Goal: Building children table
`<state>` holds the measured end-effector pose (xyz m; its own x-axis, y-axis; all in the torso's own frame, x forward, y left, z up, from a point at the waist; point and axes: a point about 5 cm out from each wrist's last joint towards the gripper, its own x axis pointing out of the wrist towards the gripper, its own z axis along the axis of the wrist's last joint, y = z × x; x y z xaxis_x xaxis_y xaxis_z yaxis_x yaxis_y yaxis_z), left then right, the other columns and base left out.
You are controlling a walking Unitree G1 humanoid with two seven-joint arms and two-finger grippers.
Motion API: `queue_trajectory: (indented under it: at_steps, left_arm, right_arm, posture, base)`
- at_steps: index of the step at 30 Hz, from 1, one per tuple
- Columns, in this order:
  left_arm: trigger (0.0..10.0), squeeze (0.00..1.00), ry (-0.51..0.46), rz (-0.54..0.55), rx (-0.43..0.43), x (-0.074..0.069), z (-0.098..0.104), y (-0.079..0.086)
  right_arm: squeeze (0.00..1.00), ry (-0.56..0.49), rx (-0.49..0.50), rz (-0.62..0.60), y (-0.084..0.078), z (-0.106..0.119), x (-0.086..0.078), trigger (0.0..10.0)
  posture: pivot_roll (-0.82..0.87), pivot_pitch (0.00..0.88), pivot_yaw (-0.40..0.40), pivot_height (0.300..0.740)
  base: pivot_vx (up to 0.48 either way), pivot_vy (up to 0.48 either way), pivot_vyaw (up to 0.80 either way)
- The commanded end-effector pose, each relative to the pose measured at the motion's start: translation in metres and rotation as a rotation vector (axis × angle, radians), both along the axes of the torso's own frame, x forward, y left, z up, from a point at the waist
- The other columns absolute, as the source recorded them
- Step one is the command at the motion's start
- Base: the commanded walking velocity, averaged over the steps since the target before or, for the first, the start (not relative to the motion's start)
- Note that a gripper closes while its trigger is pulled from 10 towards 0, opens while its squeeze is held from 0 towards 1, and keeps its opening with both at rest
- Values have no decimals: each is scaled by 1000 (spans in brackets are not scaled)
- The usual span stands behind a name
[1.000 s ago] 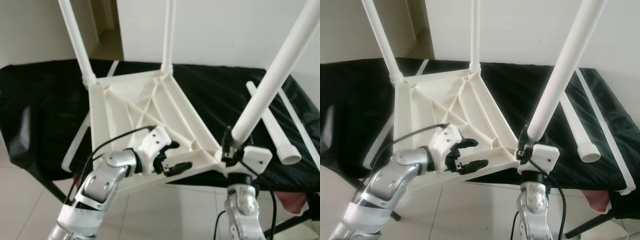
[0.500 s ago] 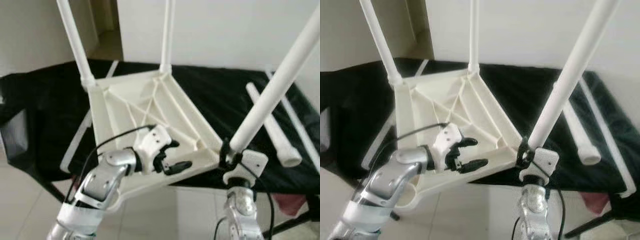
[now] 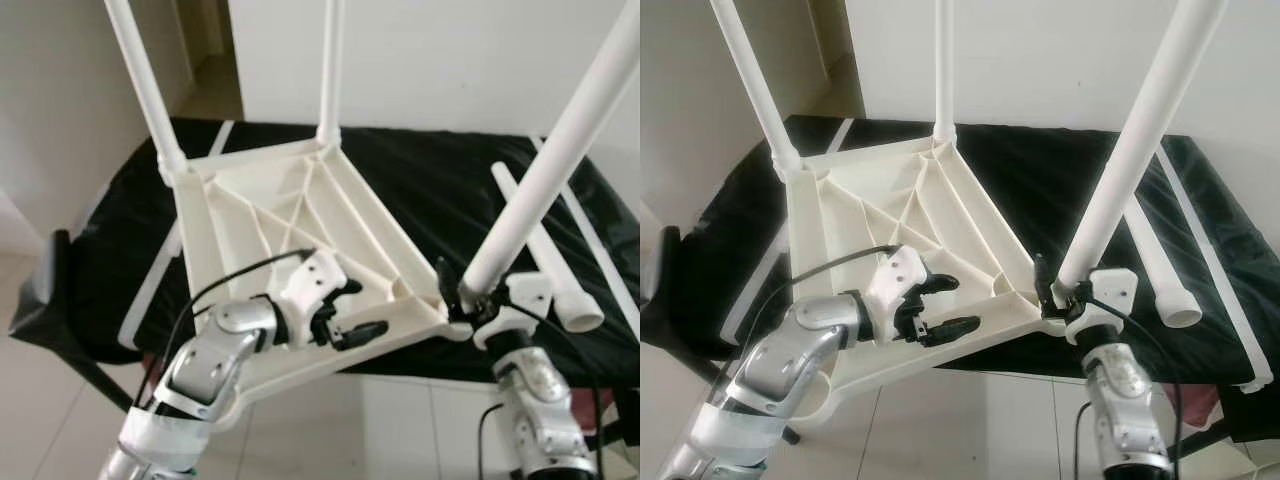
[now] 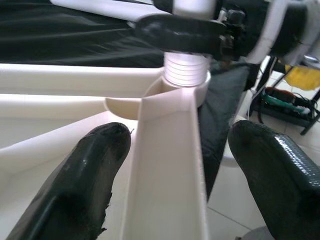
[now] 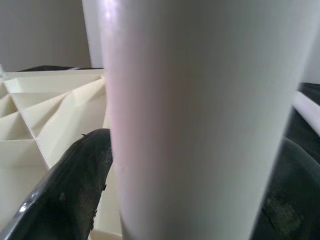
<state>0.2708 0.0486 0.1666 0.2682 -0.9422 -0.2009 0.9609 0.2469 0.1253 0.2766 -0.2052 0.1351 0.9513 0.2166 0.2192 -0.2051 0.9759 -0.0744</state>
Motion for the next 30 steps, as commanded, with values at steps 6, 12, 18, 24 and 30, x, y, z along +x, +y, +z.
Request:
queue_trajectory:
  at_steps: [6,12,18,24,30]
  left_arm:
    - [10000,0,-24,16,35,-7,-9,-13]
    - [10000,0,-21,9,31,-8,-10,-15]
    - [10000,0,-26,20,31,-7,-9,-14]
    - [10000,0,-28,39,26,-5,-9,-14]
    - [10000,0,-30,44,26,-4,-9,-14]
  right_arm:
    - [0,62,-82,143,-15,6,9,10000]
    - [0,81,-121,173,-23,7,12,3765]
    - [0,116,-114,186,-28,2,11,0]
    - [0,148,-87,177,-27,-4,8,0]
    - [0,174,-57,133,-22,-10,6,10000]
  posture:
    - [0,25,19,740]
    - [-1,26,17,740]
    - [-2,28,14,740]
    - [-5,30,14,740]
    - [-6,33,11,740]
  base:
    - [0,0,0]
    - [0,0,0]
    - [0,0,0]
    - [0,0,0]
    - [0,0,0]
